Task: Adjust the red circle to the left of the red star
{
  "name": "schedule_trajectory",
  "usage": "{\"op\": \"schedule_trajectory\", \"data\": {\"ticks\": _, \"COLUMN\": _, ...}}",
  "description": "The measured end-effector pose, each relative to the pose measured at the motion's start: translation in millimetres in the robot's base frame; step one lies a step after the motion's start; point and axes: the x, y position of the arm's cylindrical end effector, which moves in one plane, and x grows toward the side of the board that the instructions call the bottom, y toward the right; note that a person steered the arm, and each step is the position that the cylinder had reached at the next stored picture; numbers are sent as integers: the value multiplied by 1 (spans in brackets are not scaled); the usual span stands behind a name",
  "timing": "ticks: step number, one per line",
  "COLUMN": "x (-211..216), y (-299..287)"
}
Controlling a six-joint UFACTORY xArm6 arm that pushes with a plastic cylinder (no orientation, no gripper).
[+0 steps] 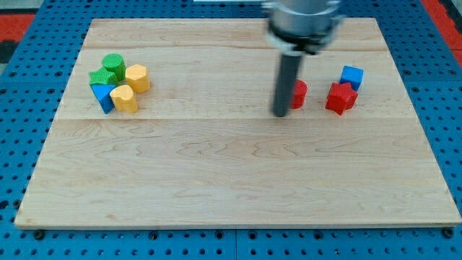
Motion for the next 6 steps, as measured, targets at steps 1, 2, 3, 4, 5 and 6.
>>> {"op": "schedule_trajectory", "data": {"ticks": 1, "x": 0, "y": 20}}
{"op": "schedule_trajectory", "data": {"ticks": 2, "x": -6, "y": 59}}
{"op": "schedule_trajectory", "data": {"ticks": 3, "x": -8, "y": 51}}
{"op": "schedule_trajectory", "data": {"ticks": 4, "x": -12, "y": 5}}
{"op": "schedule_trajectory", "data": {"ticks": 5, "x": -11, "y": -93}}
{"op": "schedule_trajectory", "data": {"ticks": 6, "x": 29, "y": -213}}
